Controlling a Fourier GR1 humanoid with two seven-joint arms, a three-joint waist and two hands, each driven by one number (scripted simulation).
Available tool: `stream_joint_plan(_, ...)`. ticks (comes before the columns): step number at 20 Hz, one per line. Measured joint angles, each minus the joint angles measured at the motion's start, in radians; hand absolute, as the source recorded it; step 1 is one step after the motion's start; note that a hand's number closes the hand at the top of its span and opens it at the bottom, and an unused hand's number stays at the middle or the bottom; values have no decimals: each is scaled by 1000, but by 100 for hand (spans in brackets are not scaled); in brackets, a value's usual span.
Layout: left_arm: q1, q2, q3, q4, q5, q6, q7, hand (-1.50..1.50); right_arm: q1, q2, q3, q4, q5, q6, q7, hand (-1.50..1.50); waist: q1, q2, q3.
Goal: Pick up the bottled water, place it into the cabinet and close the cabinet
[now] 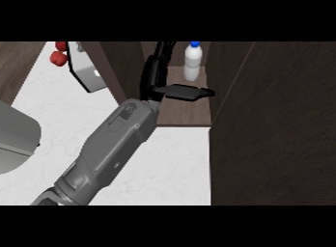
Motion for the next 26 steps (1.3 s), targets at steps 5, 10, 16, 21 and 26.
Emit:
stream_joint_plan(5,145,2,-63,-208,-17,31,45,-150,9,6,18,-5,1,-5,5,-150,9,-2,0)
stream_joint_plan(10,314,40,-128,-427,-38,46,82,-150,-16,1,27,-7,4,-32,25,-150,15,0,0)
stream_joint_plan(16,512,95,-203,-662,-65,73,120,-150,-23,-27,84,-9,12,-9,56,150,16,1,0)
stream_joint_plan(21,667,151,-241,-800,-78,73,106,-150,-25,-86,164,-9,24,65,83,150,15,2,-1)
stream_joint_plan(26,792,228,-247,-931,-84,64,99,-150,-23,-115,262,-15,39,101,119,150,9,3,-1)
